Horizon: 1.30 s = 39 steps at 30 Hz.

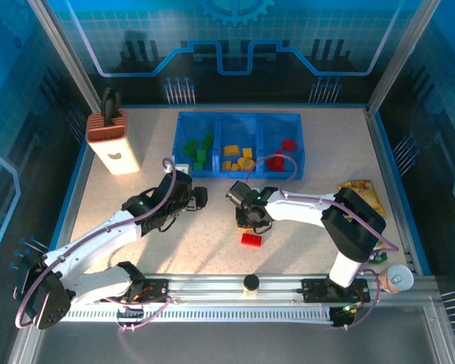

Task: Sort the legos into containers by color
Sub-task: Pick up the lego from the bottom-center of the table, then place the lego in the container.

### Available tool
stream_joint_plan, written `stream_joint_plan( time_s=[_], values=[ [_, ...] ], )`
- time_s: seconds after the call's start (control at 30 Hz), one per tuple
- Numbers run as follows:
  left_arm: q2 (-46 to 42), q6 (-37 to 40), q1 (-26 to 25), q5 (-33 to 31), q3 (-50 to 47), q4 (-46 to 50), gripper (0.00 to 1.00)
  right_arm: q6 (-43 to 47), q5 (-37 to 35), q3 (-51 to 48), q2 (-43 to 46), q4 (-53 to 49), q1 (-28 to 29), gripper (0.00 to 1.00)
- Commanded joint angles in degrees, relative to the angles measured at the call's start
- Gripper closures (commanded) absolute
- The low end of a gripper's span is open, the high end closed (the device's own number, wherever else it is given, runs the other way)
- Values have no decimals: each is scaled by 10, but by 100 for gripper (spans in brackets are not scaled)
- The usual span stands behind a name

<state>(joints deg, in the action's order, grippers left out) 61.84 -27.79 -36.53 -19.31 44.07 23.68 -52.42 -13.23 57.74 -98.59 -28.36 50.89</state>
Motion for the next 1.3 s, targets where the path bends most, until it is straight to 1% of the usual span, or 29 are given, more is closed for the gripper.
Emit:
stream_joint_plan(
  time_s=[0.0,0.13,0.33,0.47,0.57,0.73,0.9,0.97,1.0,1.03,1.1,1.13,1.27],
  values=[
    [-13,-4,4,-14,-9,7,24,5,-32,26,25,-48,16,71],
    [-16,-4,6,-11,-16,-1,25,52,-65,73,55,-78,10,72],
    [-28,-17,5,18,-44,-19,27,139,-59,187,41,-108,-65,72],
    [-43,-42,-3,32,-77,-22,27,182,-21,289,-26,-125,-125,72],
    [-62,-60,-21,24,-100,-15,27,207,-14,374,-93,-150,-148,71],
    [-95,-73,-40,14,-119,2,27,232,-12,507,-197,-197,-166,70],
    [-113,-68,-43,5,-116,14,27,238,-23,618,-291,-242,-182,67],
    [-114,-67,-47,6,-112,14,27,240,-29,648,-314,-250,-182,67],
    [-113,-66,-48,5,-111,13,27,239,-27,656,-321,-252,-183,65],
    [-111,-66,-50,6,-109,11,27,239,-23,666,-329,-256,-181,60],
    [-107,-67,-55,9,-106,6,27,237,-26,671,-332,-259,-179,36],
    [-104,-67,-58,10,-104,3,27,236,-30,668,-327,-258,-177,27],
    [-82,-51,-89,6,-94,-12,26,250,-71,611,-270,-221,-158,22]
  ],
)
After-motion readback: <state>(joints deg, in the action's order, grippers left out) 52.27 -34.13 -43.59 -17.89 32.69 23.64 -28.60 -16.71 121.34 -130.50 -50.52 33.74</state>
